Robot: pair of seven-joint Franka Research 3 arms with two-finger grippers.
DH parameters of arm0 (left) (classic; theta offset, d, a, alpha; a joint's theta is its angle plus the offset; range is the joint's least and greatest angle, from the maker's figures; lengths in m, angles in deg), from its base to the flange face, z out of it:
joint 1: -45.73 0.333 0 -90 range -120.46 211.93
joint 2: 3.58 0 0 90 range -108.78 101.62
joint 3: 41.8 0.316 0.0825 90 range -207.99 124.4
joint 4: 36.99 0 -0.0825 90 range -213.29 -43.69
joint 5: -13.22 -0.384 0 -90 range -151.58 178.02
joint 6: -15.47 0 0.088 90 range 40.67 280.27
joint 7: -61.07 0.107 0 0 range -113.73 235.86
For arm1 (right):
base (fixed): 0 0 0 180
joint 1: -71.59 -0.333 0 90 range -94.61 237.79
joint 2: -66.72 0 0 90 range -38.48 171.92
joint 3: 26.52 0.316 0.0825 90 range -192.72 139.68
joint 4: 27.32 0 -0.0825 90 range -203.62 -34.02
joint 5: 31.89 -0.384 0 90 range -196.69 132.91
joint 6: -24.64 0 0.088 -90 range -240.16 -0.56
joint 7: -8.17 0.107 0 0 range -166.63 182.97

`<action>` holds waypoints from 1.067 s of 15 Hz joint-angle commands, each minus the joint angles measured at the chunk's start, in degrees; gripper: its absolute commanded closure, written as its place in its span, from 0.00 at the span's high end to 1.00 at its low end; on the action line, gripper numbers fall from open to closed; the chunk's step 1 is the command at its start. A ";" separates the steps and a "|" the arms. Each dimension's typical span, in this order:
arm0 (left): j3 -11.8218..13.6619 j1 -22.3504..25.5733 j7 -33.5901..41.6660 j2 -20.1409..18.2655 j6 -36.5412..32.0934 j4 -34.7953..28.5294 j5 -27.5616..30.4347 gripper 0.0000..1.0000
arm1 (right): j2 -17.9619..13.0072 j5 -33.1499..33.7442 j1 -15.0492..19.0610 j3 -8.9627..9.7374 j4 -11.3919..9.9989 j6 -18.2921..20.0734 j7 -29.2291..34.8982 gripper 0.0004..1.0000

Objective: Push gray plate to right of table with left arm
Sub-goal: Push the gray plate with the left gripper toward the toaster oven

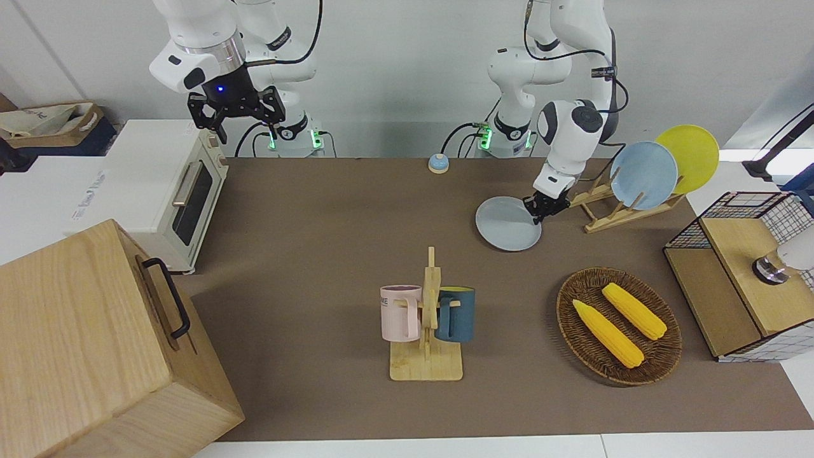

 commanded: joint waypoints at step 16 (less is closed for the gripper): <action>-17.27 -7.60 -42.38 14.78 0.77 12.86 -8.62 0.00 | -0.17 -0.59 1.16 0.78 0.46 0.87 0.06 0.98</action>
